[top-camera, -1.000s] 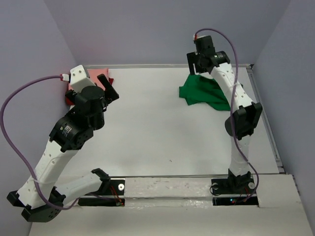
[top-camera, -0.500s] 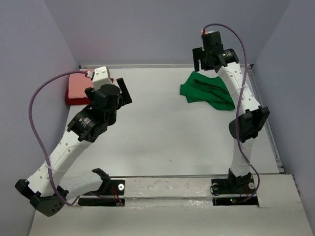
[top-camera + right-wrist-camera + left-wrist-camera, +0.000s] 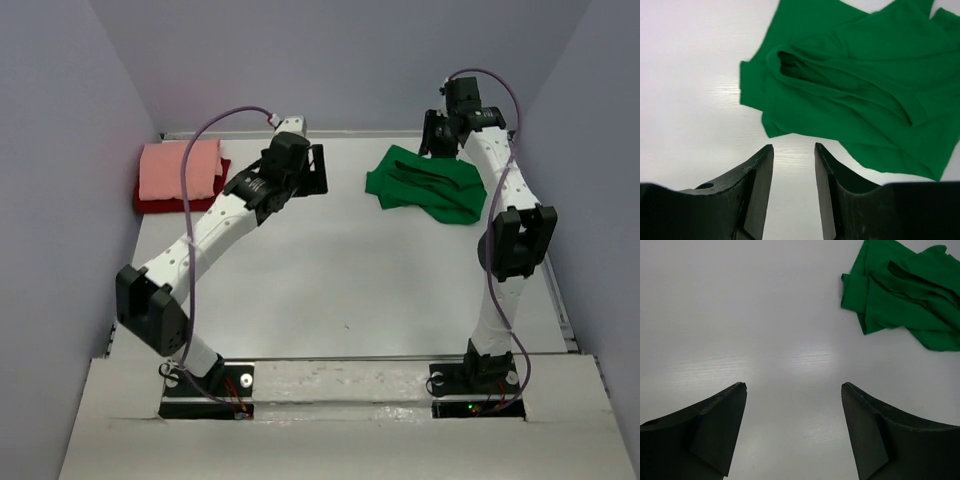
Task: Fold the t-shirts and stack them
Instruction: Flatten out the tshirt
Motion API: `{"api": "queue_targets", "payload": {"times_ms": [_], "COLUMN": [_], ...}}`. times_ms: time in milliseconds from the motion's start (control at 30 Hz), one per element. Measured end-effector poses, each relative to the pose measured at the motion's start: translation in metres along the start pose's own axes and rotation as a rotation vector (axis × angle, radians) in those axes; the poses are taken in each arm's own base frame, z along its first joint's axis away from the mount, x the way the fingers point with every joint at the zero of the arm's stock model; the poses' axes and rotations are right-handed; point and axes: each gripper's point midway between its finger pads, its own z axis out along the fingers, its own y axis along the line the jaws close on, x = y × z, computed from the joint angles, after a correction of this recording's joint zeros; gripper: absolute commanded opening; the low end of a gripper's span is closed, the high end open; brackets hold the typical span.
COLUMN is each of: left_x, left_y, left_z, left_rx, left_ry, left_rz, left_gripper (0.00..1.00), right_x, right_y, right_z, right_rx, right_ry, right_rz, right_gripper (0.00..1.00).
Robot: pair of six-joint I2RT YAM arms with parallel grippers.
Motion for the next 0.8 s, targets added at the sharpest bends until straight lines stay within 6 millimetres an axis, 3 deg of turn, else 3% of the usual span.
{"api": "queue_targets", "payload": {"times_ms": [167,300,467,667,800], "left_x": [-0.02,-0.022,0.001,0.034,0.053], "left_y": [-0.021,-0.03,-0.037,-0.057,-0.076], "left_z": [0.073,0.127,0.181,0.212,0.225], "left_rx": [0.062,0.135,0.236,0.42,0.561], "left_ry": [0.05,0.105,0.206,0.325,0.379], "left_rz": [-0.033,-0.063,-0.103,-0.169,-0.224], "left_gripper": [0.86,0.86,0.86,0.85,0.85], "right_x": [-0.014,-0.012,-0.014,-0.016,-0.022], "right_y": [-0.003,-0.017,-0.026,-0.028,-0.023], "right_z": [-0.011,-0.012,-0.013,-0.021,-0.046], "right_rx": [-0.063,-0.05,-0.049,-0.065,-0.085], "right_ry": [-0.027,-0.011,-0.01,-0.015,-0.055], "right_rz": [0.064,0.091,0.113,0.122,0.116], "right_gripper": [0.64,0.68,0.68,0.69,0.69]}}
